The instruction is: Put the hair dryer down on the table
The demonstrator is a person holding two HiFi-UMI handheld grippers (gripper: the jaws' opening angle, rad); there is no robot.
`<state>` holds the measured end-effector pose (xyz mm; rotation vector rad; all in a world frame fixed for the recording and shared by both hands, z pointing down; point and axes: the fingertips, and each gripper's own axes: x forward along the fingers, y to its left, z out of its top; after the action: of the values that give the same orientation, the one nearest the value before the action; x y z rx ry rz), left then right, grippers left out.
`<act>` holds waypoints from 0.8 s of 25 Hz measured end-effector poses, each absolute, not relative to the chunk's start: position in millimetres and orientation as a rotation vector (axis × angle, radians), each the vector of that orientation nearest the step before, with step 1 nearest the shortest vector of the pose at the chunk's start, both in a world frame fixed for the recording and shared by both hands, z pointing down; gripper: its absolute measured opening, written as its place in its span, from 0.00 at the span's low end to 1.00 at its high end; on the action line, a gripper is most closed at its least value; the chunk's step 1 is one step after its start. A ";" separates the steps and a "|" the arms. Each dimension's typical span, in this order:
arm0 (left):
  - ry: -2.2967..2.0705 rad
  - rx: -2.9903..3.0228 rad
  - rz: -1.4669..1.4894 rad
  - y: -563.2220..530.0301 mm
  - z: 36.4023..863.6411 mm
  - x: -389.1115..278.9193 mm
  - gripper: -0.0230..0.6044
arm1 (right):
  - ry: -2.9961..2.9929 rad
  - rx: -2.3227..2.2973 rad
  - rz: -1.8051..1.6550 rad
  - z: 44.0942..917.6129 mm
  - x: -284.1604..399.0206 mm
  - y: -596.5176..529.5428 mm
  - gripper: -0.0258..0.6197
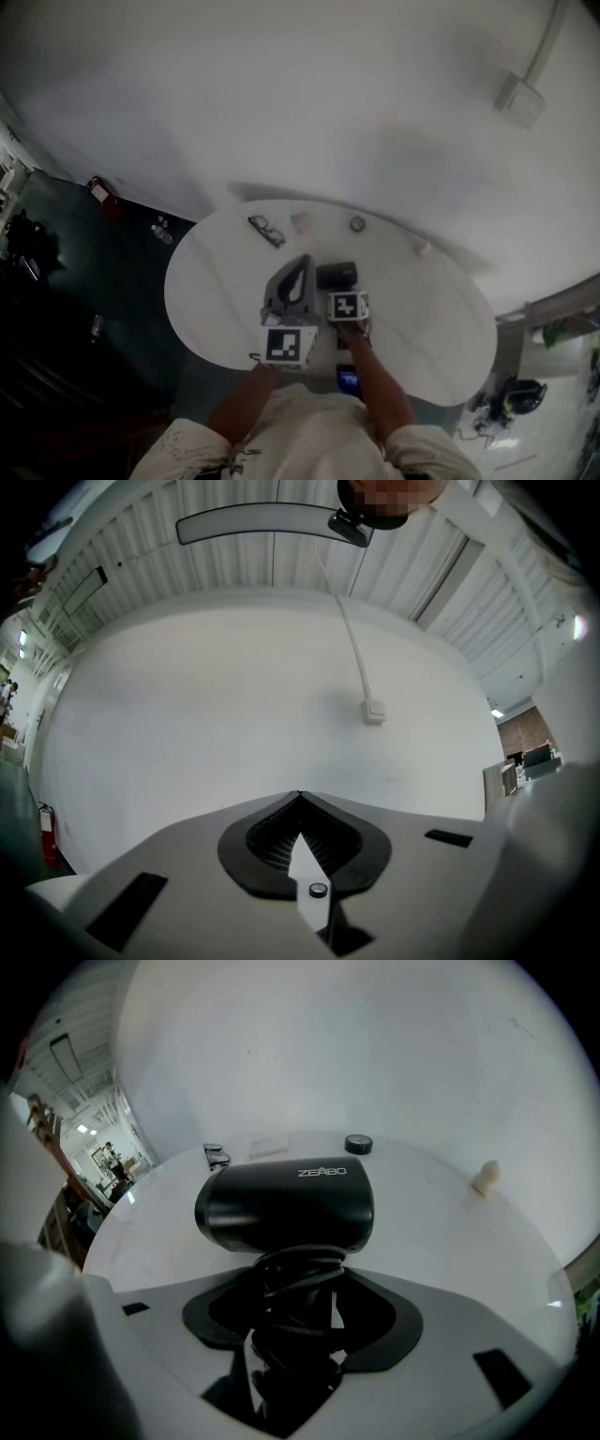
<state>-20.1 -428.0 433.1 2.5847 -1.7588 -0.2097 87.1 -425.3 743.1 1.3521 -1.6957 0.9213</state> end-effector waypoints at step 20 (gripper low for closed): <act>-1.755 2.586 -0.209 -426.0 432.7 -16.9 0.03 | -1.785 1.290 1.013 728.2 72.5 -414.5 0.59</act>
<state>-16.9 -426.0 432.7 2.5860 -1.7547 -0.2094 72.5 -414.5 728.2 1.2900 -1.7849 1.0134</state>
